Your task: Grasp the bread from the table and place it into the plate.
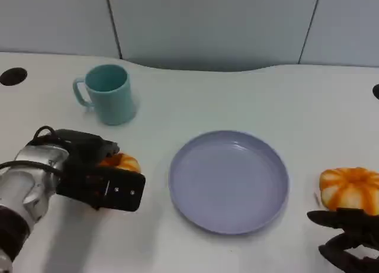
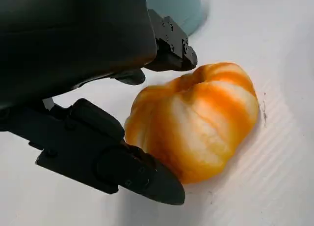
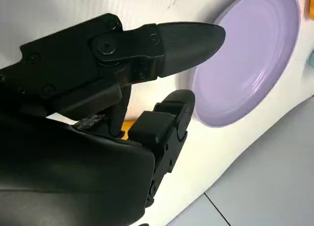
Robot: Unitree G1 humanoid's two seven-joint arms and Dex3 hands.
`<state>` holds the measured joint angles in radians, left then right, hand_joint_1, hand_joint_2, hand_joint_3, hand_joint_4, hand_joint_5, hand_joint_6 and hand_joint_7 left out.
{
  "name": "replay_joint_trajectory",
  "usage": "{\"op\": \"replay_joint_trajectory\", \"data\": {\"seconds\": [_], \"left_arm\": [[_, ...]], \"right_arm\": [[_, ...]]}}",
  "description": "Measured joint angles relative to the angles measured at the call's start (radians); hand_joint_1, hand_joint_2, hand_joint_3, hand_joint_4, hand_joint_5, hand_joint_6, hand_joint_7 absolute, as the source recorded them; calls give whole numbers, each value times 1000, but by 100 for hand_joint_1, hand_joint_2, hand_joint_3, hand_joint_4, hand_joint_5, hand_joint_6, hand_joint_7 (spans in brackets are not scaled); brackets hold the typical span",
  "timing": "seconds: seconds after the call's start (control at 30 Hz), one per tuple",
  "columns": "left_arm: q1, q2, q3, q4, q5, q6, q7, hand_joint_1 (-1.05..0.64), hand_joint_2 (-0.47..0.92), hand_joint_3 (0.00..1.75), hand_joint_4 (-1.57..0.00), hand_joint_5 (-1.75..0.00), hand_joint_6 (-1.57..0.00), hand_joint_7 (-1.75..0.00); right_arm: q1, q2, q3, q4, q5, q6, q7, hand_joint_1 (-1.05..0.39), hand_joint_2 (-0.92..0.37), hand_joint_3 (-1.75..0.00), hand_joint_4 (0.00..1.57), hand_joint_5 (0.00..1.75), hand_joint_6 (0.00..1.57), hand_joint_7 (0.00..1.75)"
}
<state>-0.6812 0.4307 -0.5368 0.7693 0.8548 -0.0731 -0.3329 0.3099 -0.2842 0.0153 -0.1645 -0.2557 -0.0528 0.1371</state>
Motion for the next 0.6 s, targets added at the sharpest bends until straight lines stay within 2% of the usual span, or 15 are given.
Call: {"op": "replay_joint_trajectory", "data": {"seconds": [0.33, 0.53, 0.6], "left_arm": [[-82, -54, -33, 191, -15, -19, 75, -68, 78, 1, -17, -37, -37, -3], [-122, -82, -46, 298, -38, -40, 117, -62, 78, 0, -28, -43, -47, -6], [-134, -93, -46, 332, -42, -47, 140, -58, 78, 0, -27, -84, -57, -12]], "right_arm": [[7, -1, -1, -7, 9, -3, 1, -30, -92, -38, 54, 80, 77, 0], [9, -2, -3, -12, 9, -3, 2, -30, -92, -39, 55, 80, 76, 0], [11, -2, -4, -12, 9, -3, 2, -29, -92, -40, 54, 80, 75, 0]]}}
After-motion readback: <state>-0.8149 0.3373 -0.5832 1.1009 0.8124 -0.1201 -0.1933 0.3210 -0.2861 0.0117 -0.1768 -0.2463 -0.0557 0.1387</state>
